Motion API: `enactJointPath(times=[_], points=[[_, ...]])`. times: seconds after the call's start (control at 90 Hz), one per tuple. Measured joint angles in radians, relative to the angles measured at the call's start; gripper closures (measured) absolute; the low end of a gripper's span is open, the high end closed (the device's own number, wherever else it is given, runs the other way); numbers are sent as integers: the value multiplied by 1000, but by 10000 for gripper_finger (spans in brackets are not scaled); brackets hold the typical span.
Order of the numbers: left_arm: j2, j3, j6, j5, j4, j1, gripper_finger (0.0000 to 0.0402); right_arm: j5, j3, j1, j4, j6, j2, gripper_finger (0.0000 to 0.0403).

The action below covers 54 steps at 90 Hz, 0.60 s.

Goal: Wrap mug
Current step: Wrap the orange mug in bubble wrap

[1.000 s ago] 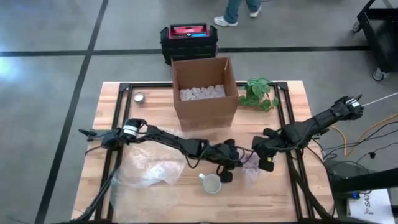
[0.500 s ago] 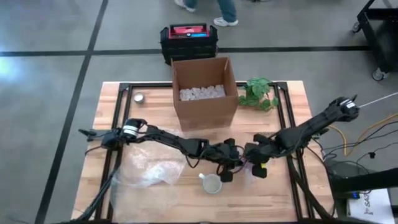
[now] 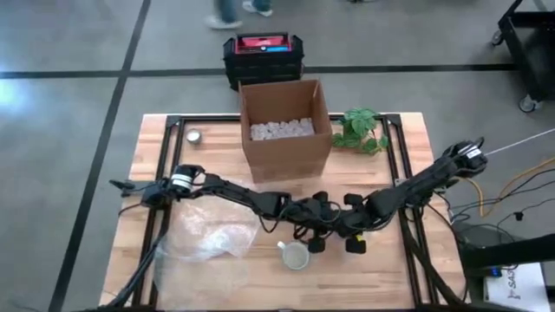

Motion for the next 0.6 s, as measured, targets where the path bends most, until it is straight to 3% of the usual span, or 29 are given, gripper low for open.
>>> enactJointPath(times=[0.3, 0.6], points=[[0, 0, 0, 3, -1, 0, 381, 1, 163, 9, -94, 14, -131, 395], [0, 0, 0, 2, -2, 0, 381, 0, 108, 107, -14, 66, -123, 395]])
